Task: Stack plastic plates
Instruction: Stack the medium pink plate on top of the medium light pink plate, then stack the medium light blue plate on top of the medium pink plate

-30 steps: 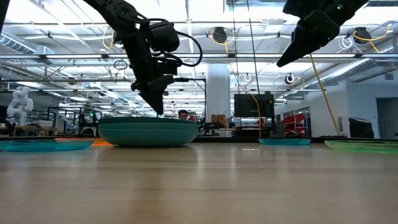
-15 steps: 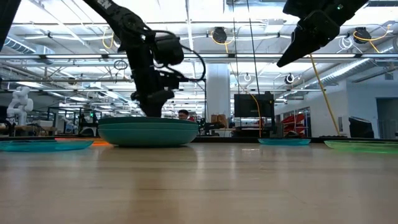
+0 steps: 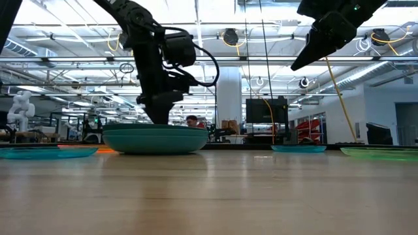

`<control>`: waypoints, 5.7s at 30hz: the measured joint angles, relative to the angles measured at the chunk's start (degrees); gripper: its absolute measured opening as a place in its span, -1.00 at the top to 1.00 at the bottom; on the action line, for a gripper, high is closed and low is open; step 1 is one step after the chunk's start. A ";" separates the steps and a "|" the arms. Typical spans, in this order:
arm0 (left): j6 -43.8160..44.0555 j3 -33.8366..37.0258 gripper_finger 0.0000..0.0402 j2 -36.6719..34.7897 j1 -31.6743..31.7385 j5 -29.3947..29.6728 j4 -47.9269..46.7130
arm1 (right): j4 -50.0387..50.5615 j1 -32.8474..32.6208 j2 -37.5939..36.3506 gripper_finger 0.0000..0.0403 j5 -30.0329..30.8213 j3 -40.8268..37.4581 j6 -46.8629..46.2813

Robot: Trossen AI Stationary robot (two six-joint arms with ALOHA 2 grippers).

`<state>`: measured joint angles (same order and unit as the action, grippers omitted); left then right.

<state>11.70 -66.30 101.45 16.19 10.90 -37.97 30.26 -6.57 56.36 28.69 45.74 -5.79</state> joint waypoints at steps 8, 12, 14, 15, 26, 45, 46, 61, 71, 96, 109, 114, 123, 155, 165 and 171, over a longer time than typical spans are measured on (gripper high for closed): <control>0.83 -3.19 0.81 0.15 -0.13 -0.54 -3.39 | 0.02 0.00 0.00 0.71 0.00 0.00 -0.14; 0.88 -6.21 0.81 0.13 -0.77 -0.31 -7.22 | 0.00 0.00 0.00 0.71 0.00 -0.02 -0.03; 0.90 -8.50 0.81 0.13 -1.70 -0.15 -11.12 | 0.02 0.00 0.00 0.71 0.00 -0.02 -0.02; 0.82 -9.84 0.81 0.13 -2.37 -0.13 -13.27 | 0.02 0.00 0.00 0.71 0.00 -0.04 -0.01; -5.11 -17.16 0.81 -0.86 -17.71 -5.01 -31.95 | 0.00 0.00 0.00 0.71 0.00 -0.04 -0.59; 12.21 -0.14 0.81 -11.40 -39.68 -6.12 -27.57 | -1.21 0.01 0.04 0.71 0.00 -0.07 -1.50; 13.82 1.34 0.81 -12.93 -40.38 -5.99 -27.39 | -1.44 0.00 0.07 0.71 0.00 -0.07 -1.50; 34.49 17.52 0.81 -23.88 -55.93 -4.62 -17.23 | -2.40 1.02 0.59 0.71 0.22 -0.07 -1.50; 41.23 17.85 0.81 -23.80 -58.78 -1.40 -18.16 | -2.61 2.10 1.00 0.71 0.05 -0.07 -2.13; 42.05 21.06 0.20 -23.80 -58.97 -1.01 -17.08 | -2.62 2.10 1.81 0.71 0.00 -0.07 -2.09; 42.40 26.85 0.20 -23.78 -58.97 -1.17 -7.13 | -2.60 2.10 1.81 0.71 0.00 -0.07 -2.09; 41.97 29.39 0.20 -23.78 -59.08 -1.42 -1.72 | -2.58 2.10 1.81 0.71 0.00 -0.07 -2.09; 38.96 30.26 0.23 -23.78 -59.08 -1.44 -0.27 | -2.58 2.10 1.81 0.71 0.00 -0.07 -2.10; 26.06 17.68 0.95 -23.82 -55.12 9.17 -3.94 | -2.51 2.09 1.81 0.71 -0.16 -0.07 -2.09; 14.69 11.47 0.95 -23.87 -46.53 10.70 -6.14 | -1.80 2.10 1.81 0.71 -0.24 -0.07 -2.11; 10.42 8.38 0.95 -25.79 -38.28 13.28 -9.90 | -1.60 2.08 1.81 0.71 -0.24 -0.07 -2.11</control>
<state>22.12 -57.92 75.66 -22.09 24.17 -47.86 28.67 -4.49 58.17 28.45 45.67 -7.90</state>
